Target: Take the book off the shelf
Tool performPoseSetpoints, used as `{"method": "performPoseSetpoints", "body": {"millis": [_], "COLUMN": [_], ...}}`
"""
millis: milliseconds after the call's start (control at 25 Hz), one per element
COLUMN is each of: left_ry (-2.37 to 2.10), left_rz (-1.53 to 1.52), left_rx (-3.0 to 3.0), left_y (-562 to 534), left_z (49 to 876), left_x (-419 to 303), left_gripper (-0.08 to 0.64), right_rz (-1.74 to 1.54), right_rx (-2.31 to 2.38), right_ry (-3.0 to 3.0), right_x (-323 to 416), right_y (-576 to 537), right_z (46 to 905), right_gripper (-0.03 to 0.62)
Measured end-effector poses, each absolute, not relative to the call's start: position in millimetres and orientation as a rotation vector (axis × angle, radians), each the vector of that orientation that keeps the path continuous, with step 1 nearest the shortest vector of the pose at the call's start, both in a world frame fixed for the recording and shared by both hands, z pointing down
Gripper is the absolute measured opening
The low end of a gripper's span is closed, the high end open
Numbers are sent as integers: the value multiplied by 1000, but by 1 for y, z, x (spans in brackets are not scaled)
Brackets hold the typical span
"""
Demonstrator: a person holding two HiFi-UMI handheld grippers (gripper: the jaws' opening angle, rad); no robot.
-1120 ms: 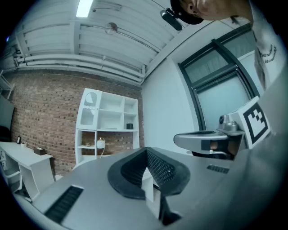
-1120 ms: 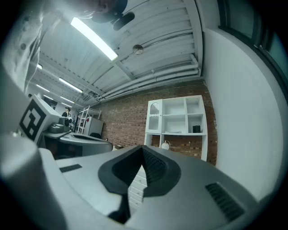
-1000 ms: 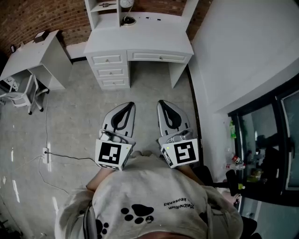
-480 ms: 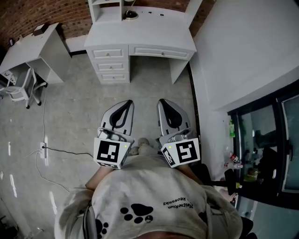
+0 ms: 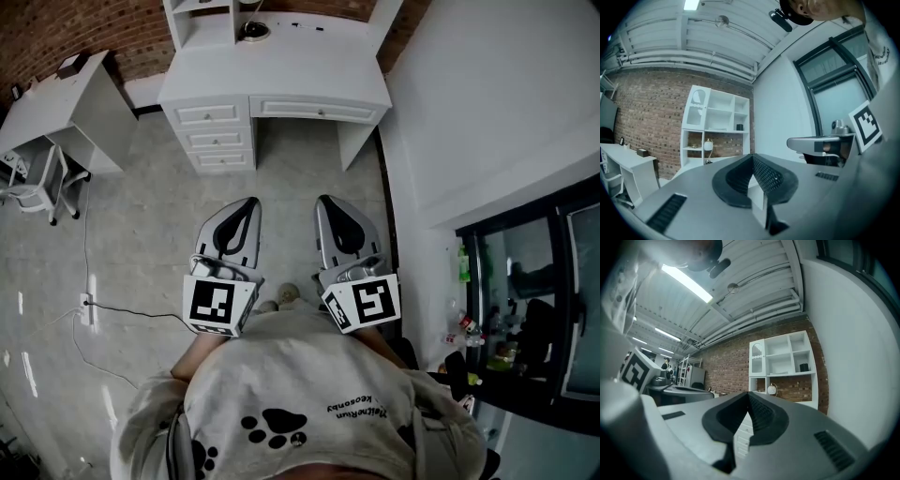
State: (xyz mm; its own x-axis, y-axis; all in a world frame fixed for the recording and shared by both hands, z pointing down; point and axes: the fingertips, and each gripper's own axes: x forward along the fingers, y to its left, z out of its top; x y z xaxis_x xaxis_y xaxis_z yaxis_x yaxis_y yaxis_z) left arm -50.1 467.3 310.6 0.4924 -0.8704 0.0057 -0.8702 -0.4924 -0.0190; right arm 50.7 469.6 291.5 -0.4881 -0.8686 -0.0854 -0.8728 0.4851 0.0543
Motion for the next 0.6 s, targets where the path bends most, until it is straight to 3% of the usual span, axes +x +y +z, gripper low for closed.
{"method": "performPoseSetpoints", "body": {"millis": [600], "left_ry": [1651], "left_rz": [-26], "left_rx": [-2648], "left_y": [402], "left_z": [306], "left_x": [6], "left_gripper": [9], "right_rz": [130], "right_rx": [-1437], "right_ry": [2714], "right_x": [98], "right_y": [400], "right_z": [287], "right_gripper": [17]}}
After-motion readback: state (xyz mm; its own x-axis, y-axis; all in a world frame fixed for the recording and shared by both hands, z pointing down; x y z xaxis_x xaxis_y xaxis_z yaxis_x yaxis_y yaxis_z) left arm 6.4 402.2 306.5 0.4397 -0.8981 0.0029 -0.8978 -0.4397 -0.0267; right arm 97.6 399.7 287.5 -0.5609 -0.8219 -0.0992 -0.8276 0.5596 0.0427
